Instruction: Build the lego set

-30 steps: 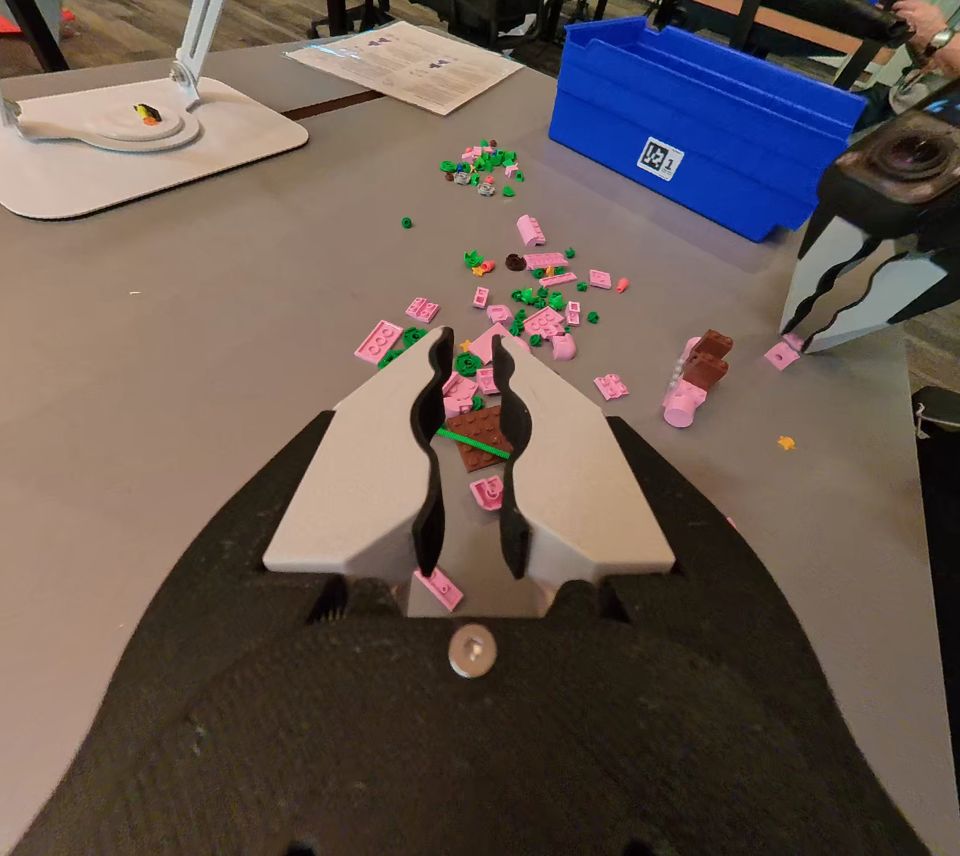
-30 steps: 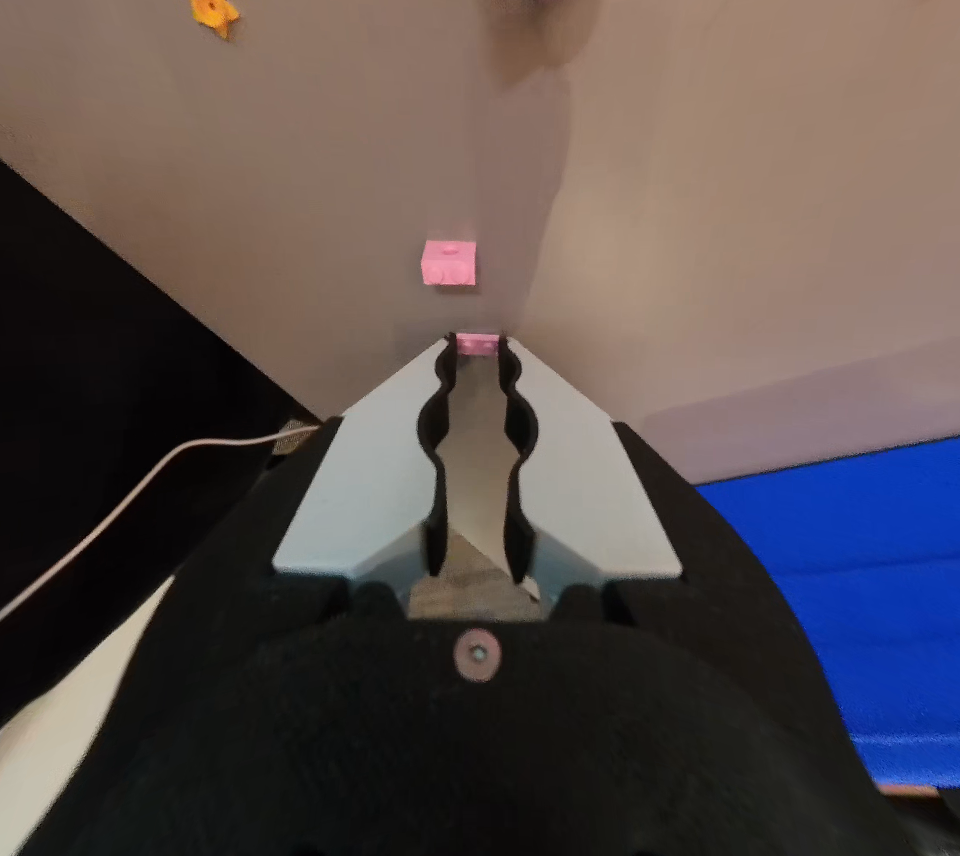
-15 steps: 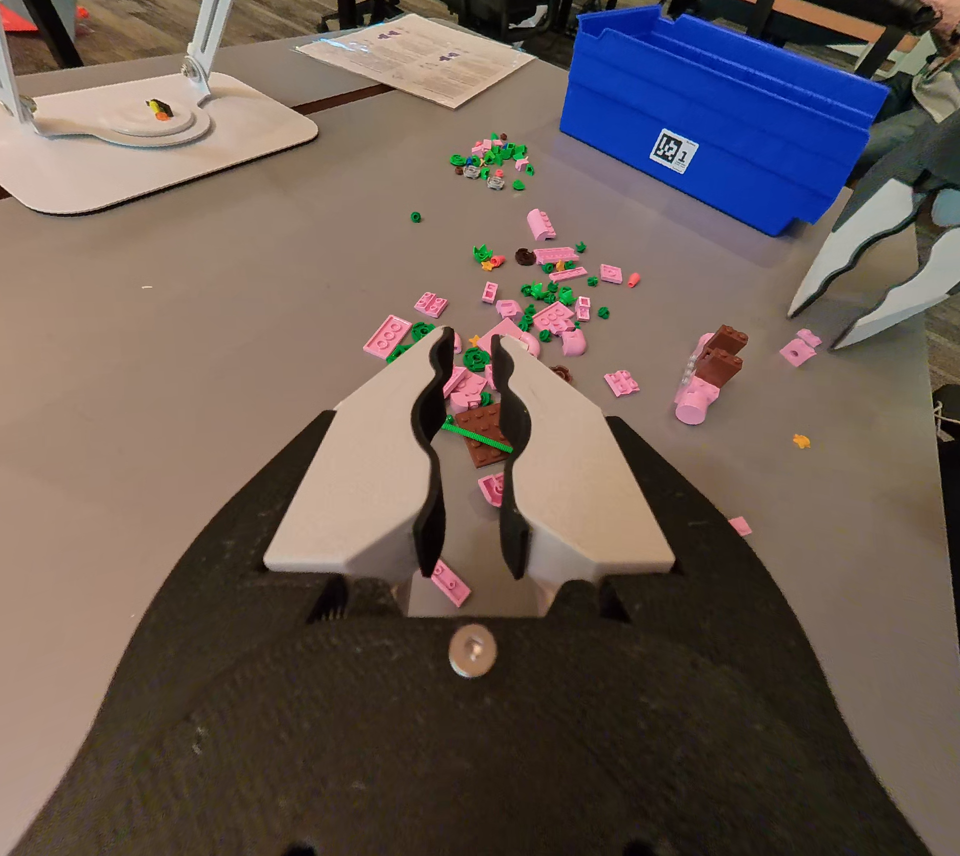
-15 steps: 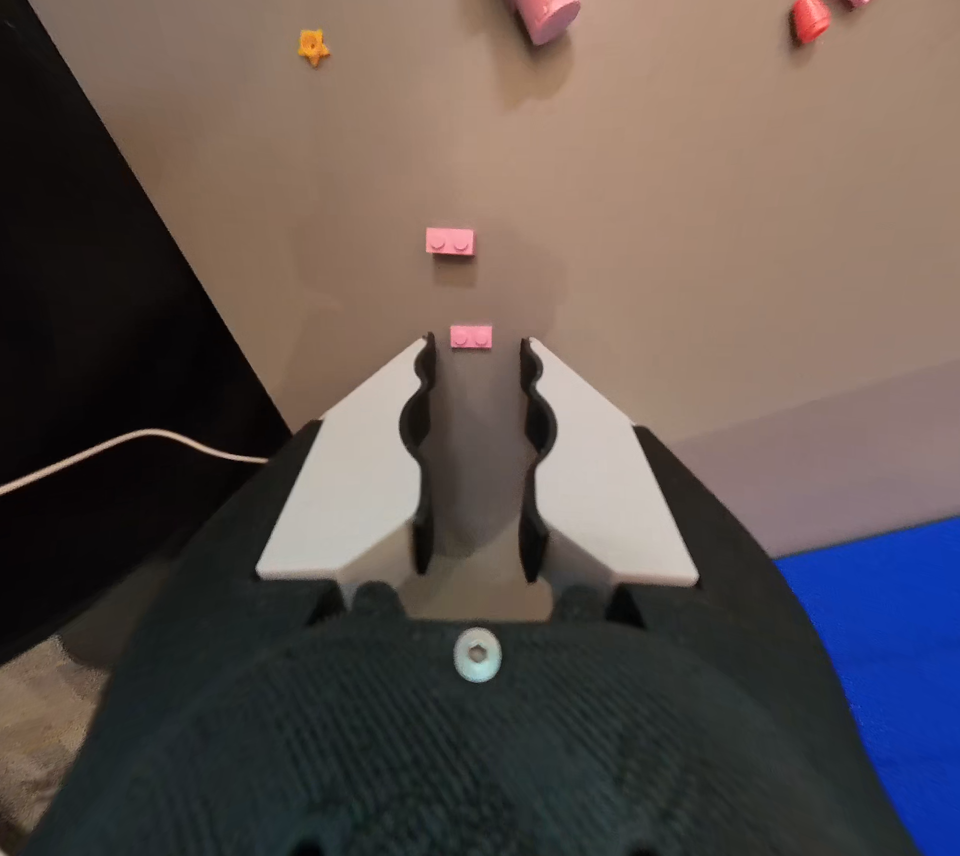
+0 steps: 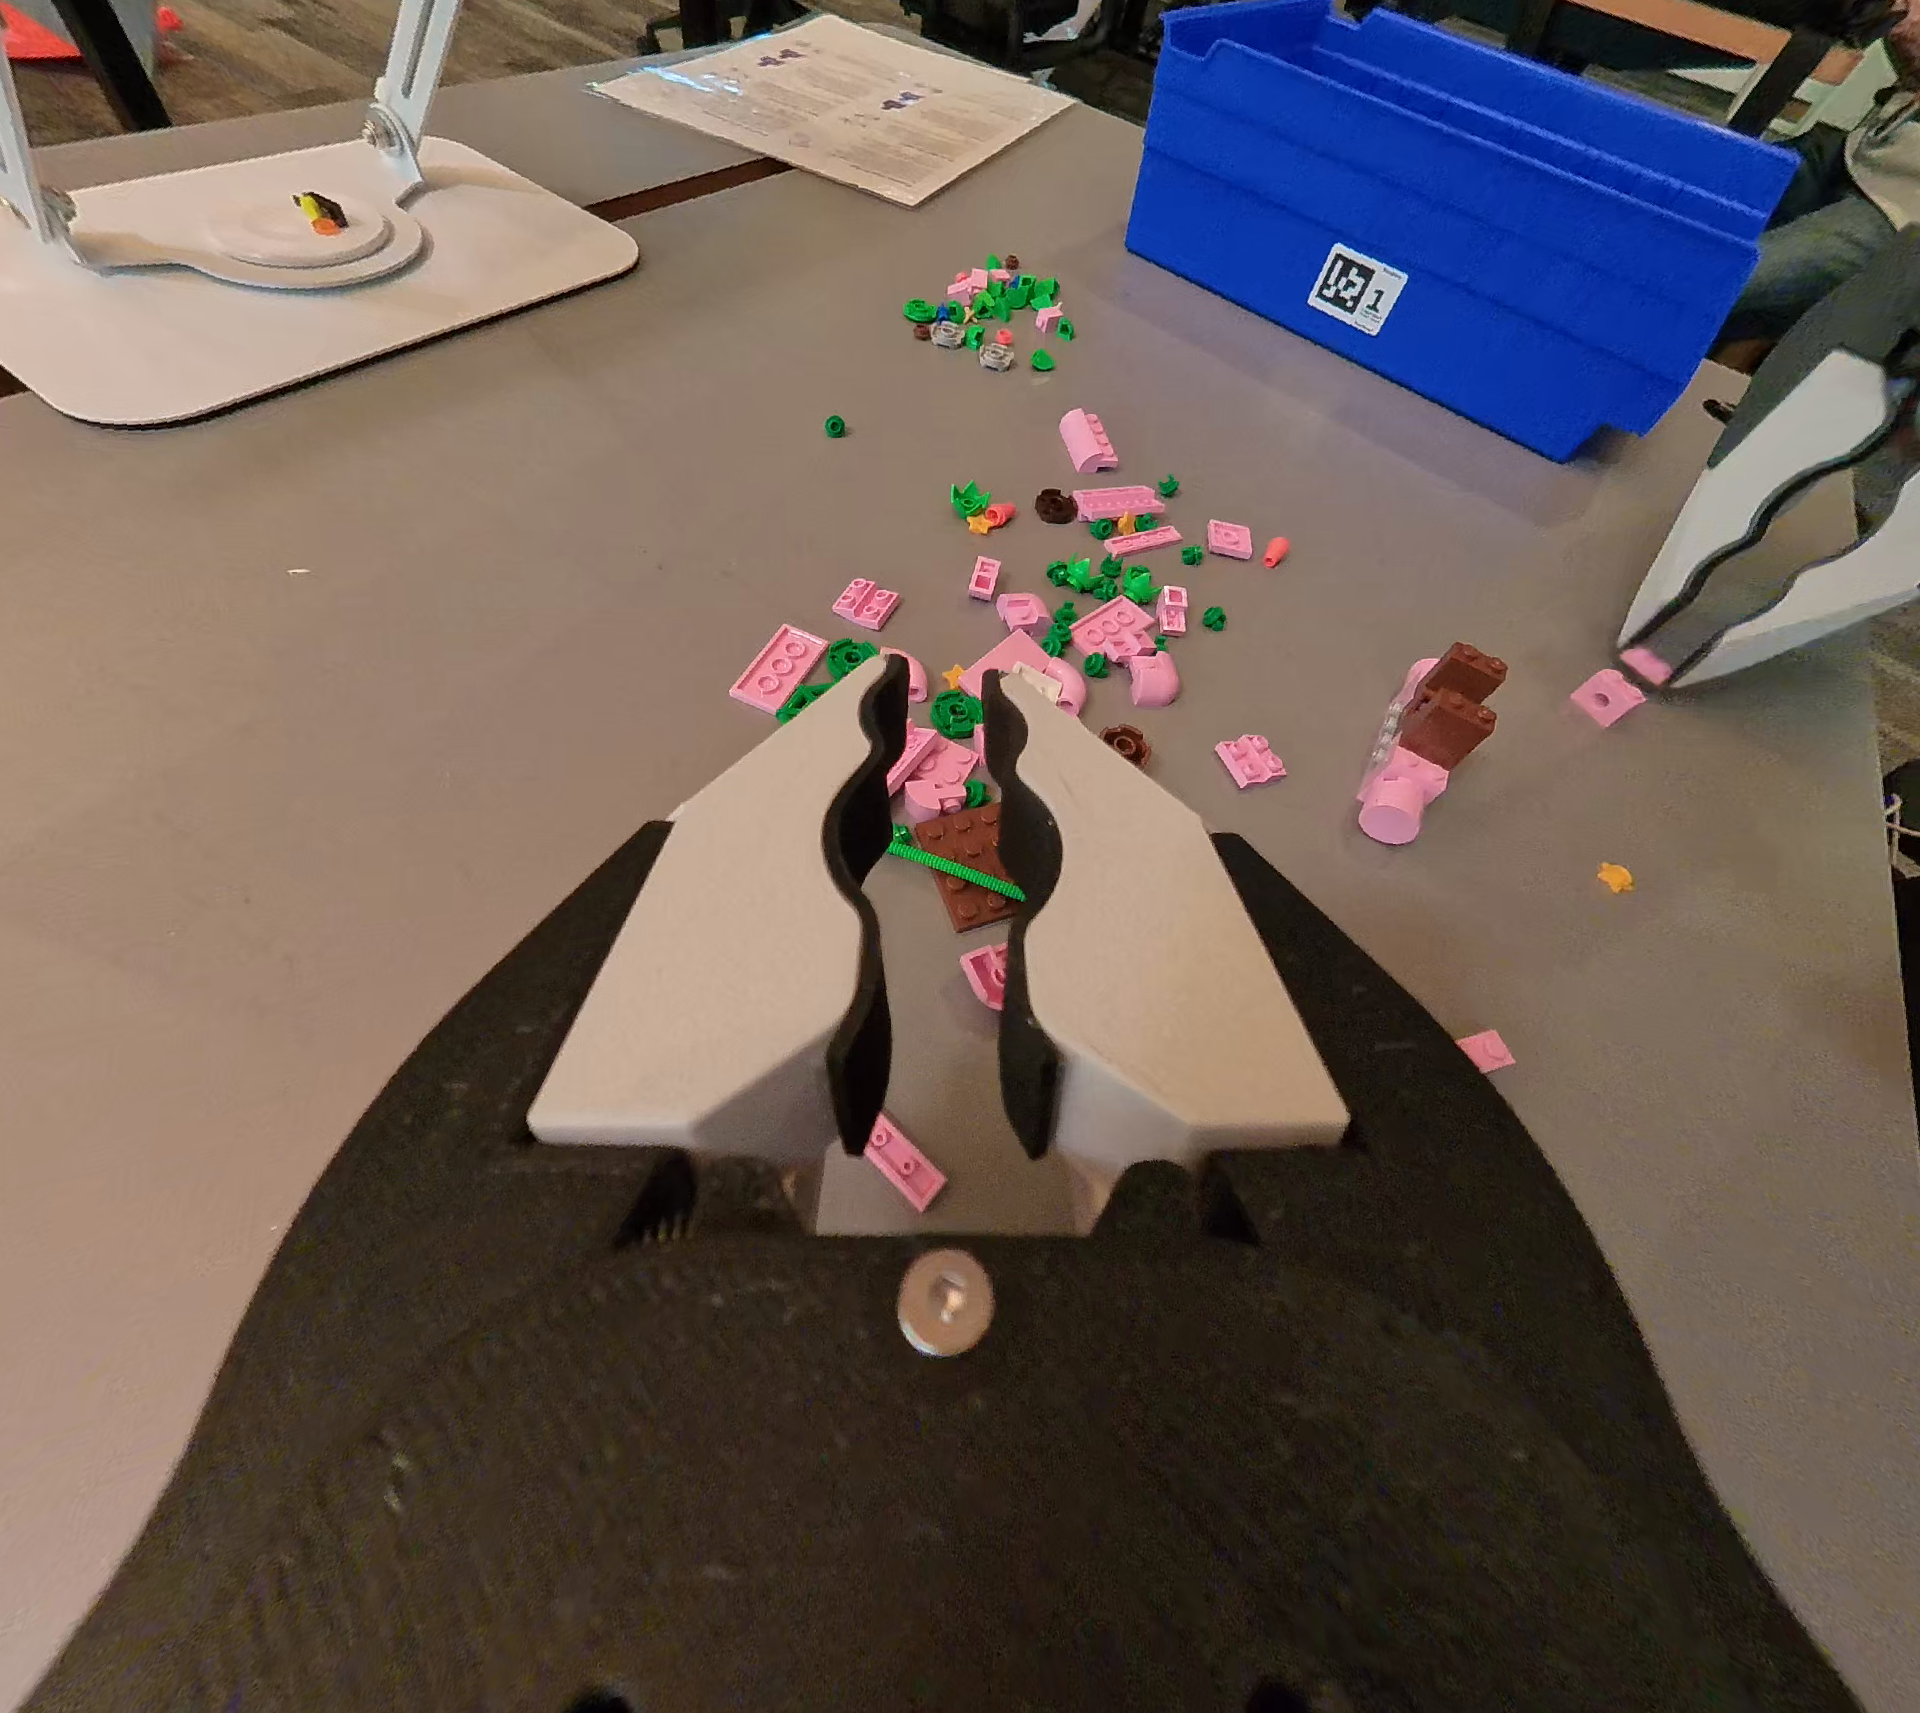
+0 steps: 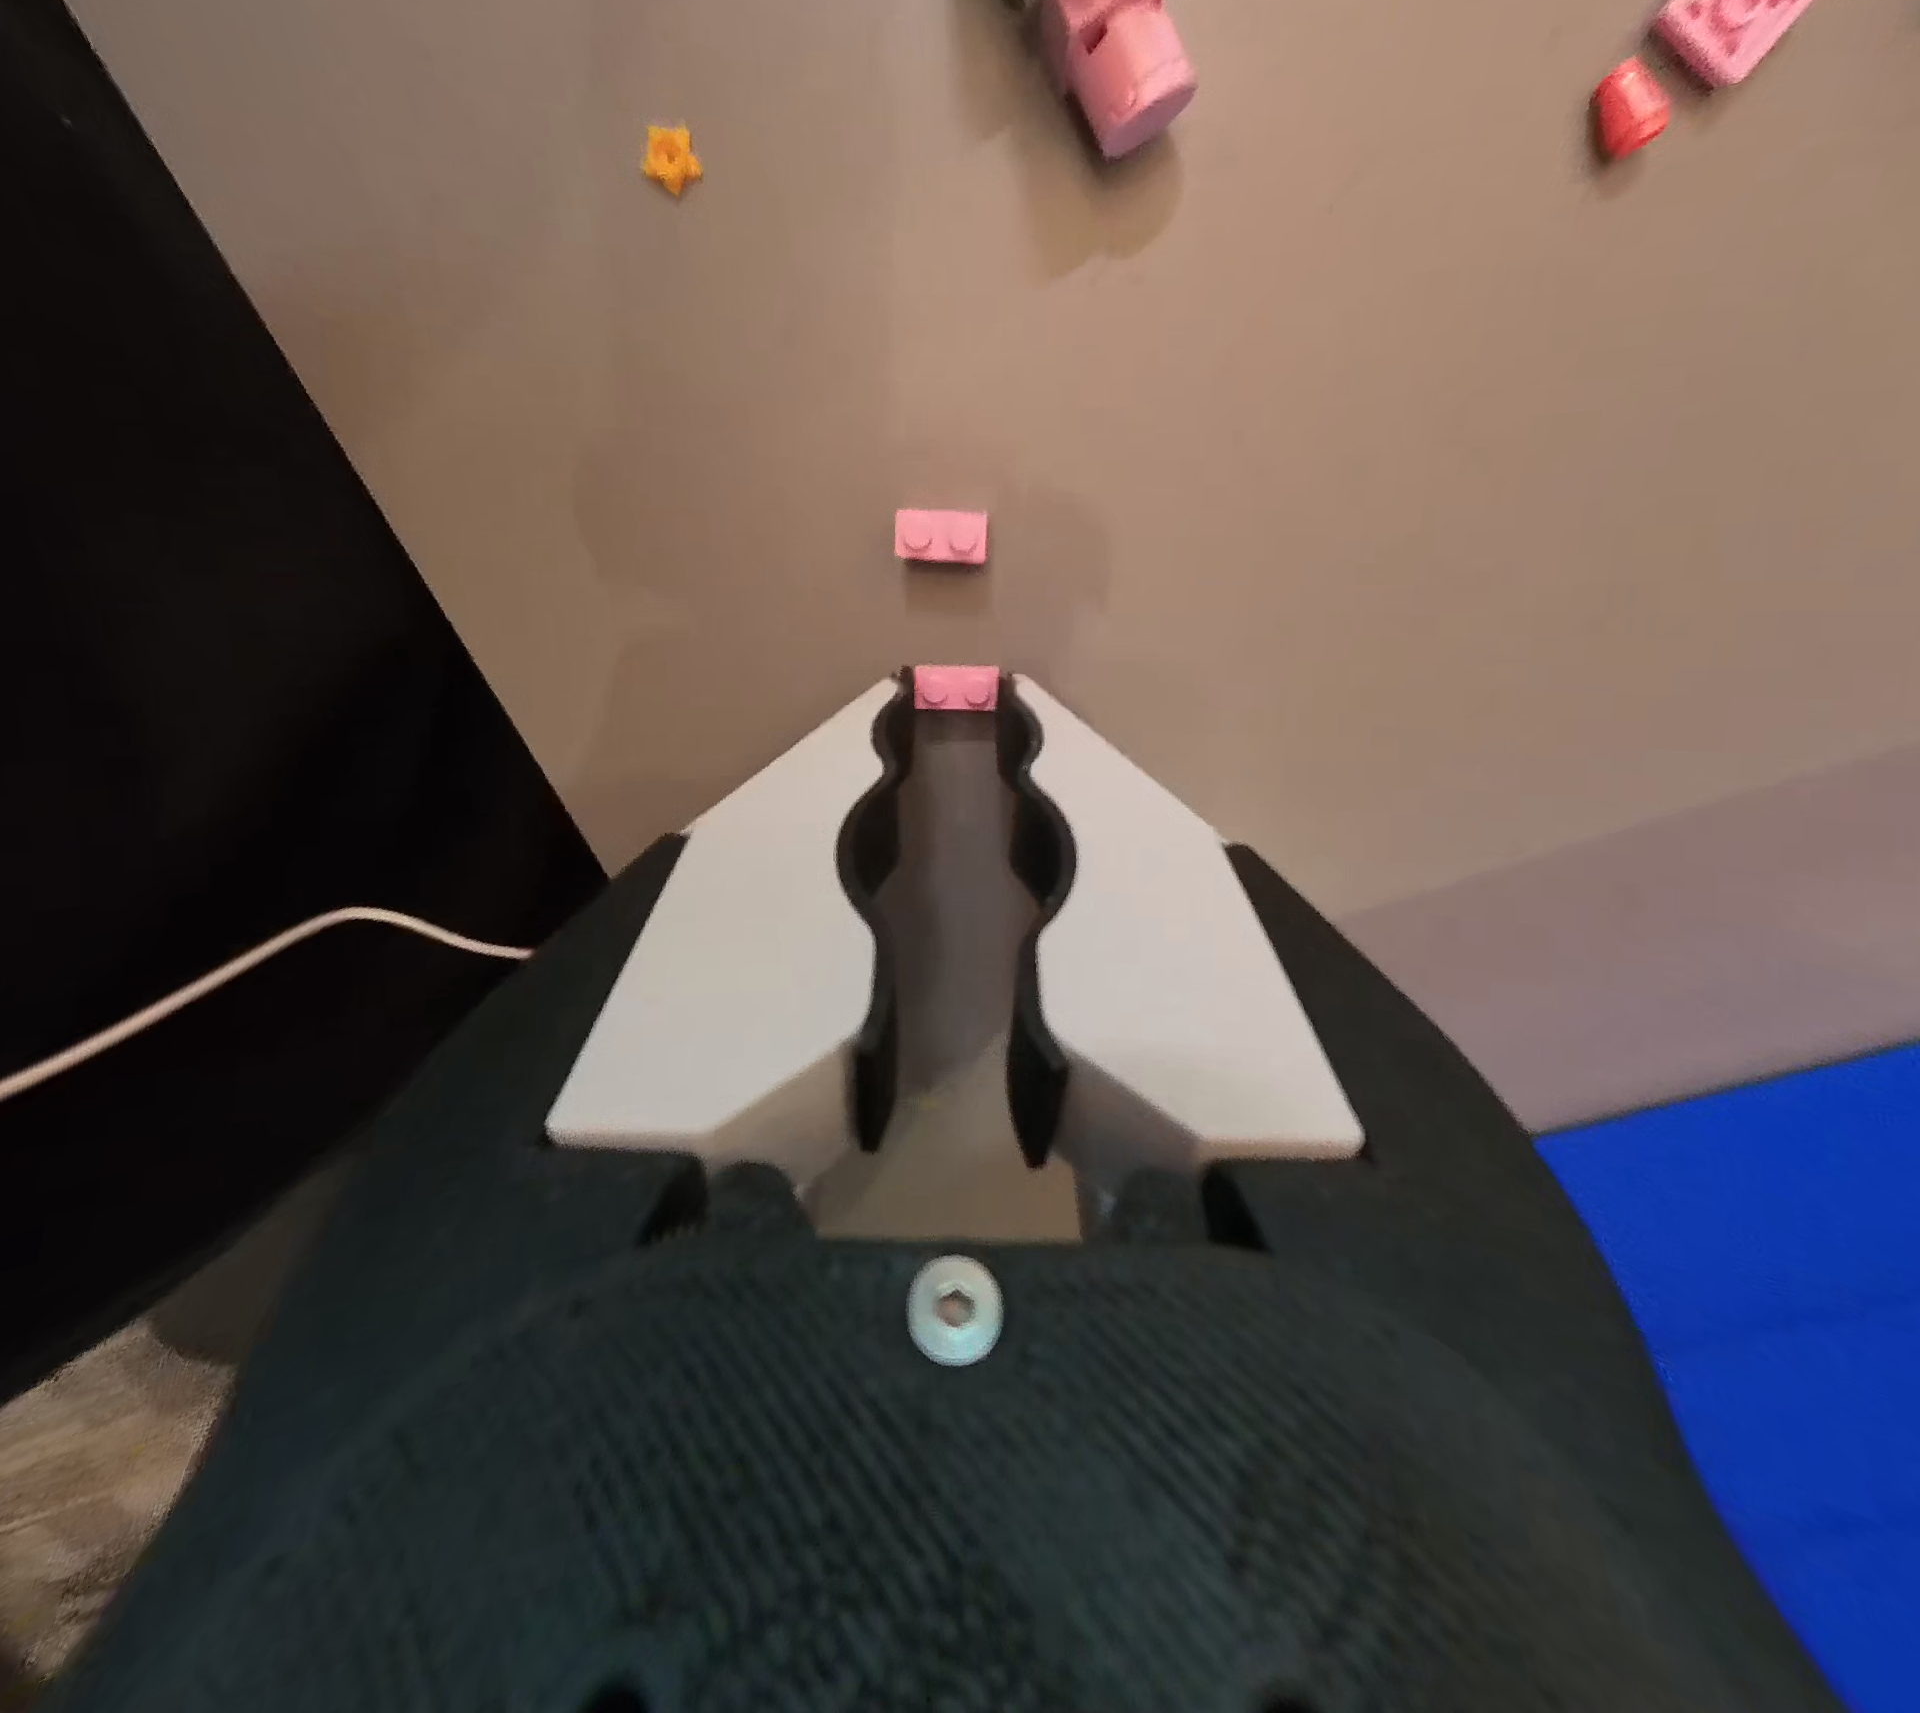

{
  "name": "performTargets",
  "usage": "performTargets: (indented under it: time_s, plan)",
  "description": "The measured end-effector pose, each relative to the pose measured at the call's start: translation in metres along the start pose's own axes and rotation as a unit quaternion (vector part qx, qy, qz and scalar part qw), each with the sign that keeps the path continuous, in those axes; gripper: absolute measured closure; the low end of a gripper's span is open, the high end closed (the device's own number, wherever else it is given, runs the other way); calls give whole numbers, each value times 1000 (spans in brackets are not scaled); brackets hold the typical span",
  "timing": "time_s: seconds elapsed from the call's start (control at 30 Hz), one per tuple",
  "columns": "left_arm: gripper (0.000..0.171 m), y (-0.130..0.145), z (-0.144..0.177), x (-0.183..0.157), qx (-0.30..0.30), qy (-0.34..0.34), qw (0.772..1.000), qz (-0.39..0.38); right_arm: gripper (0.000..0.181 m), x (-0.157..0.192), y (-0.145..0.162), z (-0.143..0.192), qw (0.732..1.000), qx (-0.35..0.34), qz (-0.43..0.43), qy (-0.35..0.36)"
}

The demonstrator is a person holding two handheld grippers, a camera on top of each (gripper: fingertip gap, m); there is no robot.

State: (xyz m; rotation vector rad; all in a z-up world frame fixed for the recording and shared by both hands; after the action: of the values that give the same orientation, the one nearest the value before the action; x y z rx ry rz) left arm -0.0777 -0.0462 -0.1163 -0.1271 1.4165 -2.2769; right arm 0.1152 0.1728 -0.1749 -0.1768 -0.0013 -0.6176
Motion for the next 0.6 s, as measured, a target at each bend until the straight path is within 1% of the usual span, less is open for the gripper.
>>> performTargets:
  time_s: [0.13,0.23,0.37,0.6]
  plan:
    - [159,0,0,0,1,0,1000,0,167,0,-21,15,1000,-2,-1,20]
    - [159,0,0,0,2,-1,1000,-2,167,3,-28,15,999,24,8,22]
    - [159,0,0,0,2,-2,1000,-2,167,5,-31,9,999,49,9,13]
    - [159,1,-1,0,5,-2,1000,-3,167,3,-28,3,998,66,-7,-3]
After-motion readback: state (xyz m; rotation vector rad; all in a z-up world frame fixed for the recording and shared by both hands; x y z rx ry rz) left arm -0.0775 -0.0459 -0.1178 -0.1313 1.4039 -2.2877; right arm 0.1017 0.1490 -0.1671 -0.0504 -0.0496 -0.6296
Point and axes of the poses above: each gripper's, where its closed fingertips meet, z back along the fingers, y out of its underside, x = y × z across the jaws, the point moved 2 cm from there along z, back along the fingers, and after that the axes turned 8 degrees about x, right-handed, at the moved point
